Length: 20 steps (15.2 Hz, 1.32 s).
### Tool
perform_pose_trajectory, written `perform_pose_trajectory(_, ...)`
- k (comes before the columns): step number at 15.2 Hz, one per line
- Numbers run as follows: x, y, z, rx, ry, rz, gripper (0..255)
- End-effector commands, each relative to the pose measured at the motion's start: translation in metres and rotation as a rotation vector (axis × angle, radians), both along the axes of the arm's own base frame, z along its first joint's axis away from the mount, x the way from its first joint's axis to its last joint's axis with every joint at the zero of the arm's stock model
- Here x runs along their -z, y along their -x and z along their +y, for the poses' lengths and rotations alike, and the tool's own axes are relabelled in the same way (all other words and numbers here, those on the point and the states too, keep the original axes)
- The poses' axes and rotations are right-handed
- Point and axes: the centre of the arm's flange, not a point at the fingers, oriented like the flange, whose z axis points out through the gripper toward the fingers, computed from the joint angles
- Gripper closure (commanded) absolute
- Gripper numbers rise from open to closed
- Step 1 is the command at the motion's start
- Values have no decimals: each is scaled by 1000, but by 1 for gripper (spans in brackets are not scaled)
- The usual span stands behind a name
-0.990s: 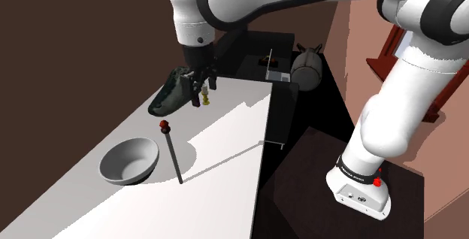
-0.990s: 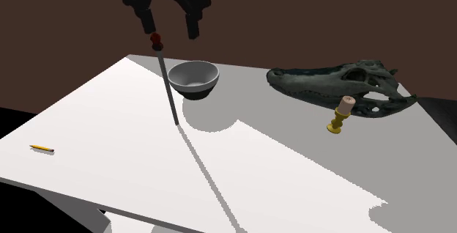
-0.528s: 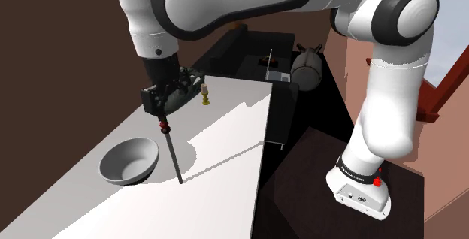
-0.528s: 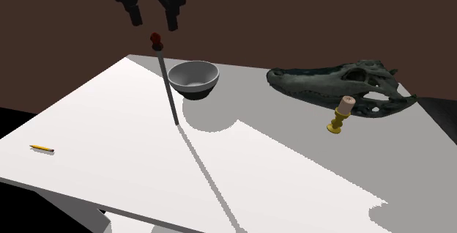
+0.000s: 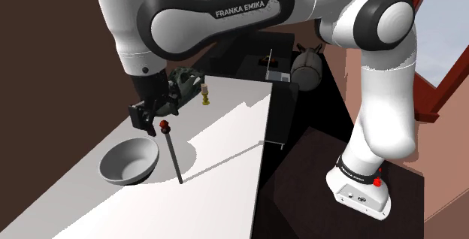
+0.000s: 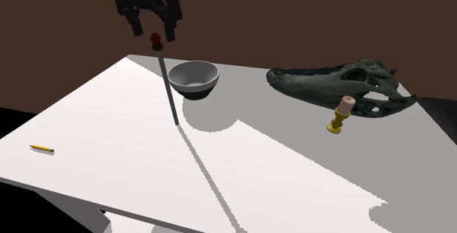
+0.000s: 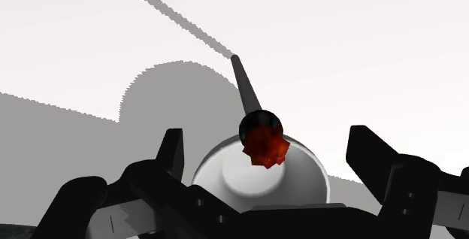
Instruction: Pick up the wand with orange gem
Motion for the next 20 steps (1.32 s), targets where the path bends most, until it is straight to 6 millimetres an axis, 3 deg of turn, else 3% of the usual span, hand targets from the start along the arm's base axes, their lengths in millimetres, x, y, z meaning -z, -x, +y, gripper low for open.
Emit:
perform_pose_trajectory(1, 10, -1, 0, 0, 0, 0, 0)
perform_pose_trajectory(3, 14, -1, 0, 0, 0, 0, 0)
perform_pose_trajectory(4, 13, -1, 0, 0, 0, 0, 255)
perform_pose_trajectory(13, 14, -1, 0, 0, 0, 0, 255)
perform_pose_trajectory(20, -23, -1, 0, 0, 0, 0, 255)
